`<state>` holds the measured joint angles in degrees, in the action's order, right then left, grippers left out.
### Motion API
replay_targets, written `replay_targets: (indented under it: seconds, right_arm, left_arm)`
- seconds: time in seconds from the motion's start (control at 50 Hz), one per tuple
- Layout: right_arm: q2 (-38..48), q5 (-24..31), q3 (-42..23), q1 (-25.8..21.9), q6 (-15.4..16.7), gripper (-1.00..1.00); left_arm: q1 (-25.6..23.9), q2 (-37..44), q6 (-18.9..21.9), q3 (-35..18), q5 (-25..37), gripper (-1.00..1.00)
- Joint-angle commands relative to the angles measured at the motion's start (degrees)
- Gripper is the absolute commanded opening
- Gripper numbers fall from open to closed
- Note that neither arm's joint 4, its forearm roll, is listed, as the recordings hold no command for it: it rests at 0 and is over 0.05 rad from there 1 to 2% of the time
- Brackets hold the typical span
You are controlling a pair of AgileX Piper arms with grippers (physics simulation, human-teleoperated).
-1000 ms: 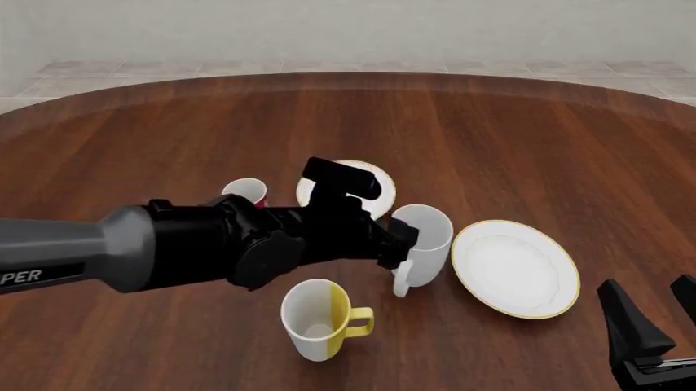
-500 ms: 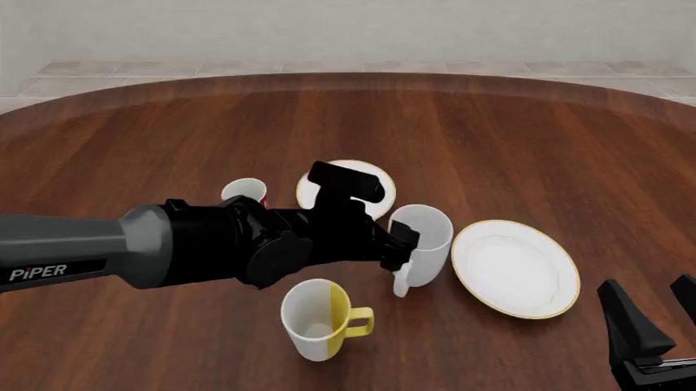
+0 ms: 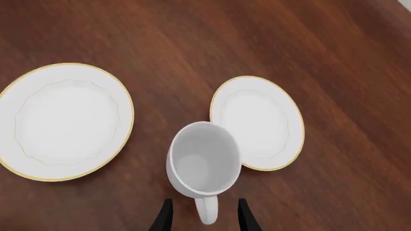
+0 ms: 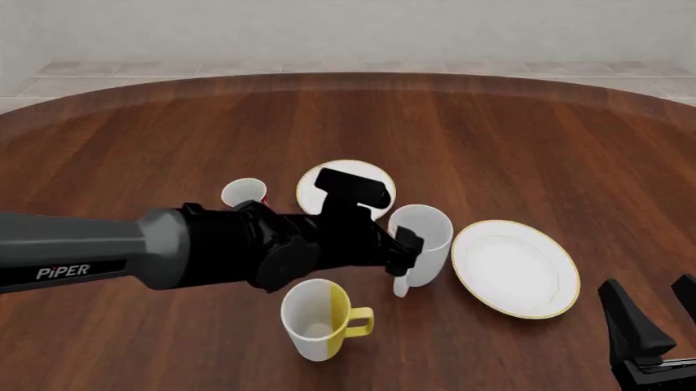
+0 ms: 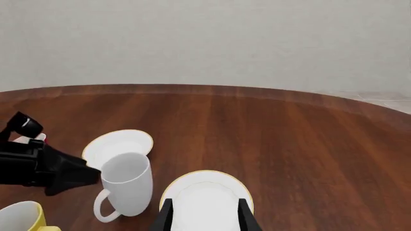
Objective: Put the white mug on the left plate.
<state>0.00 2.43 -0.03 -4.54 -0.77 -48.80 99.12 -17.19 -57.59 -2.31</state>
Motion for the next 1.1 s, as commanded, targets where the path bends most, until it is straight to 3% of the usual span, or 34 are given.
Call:
replay_targets:
  seconds: [0.02, 1.1]
  right_arm:
    - [0.0, 0.0, 0.0, 0.0, 0.0, 1.0]
    - [0.0, -0.4, 0.0, 0.0, 0.0, 1.0]
  left_arm:
    - [-0.1, 1.0, -0.1, 0.0, -0.4, 1.0]
    - [-0.8, 3.8, -0.7, -0.6, -0.7, 1.0]
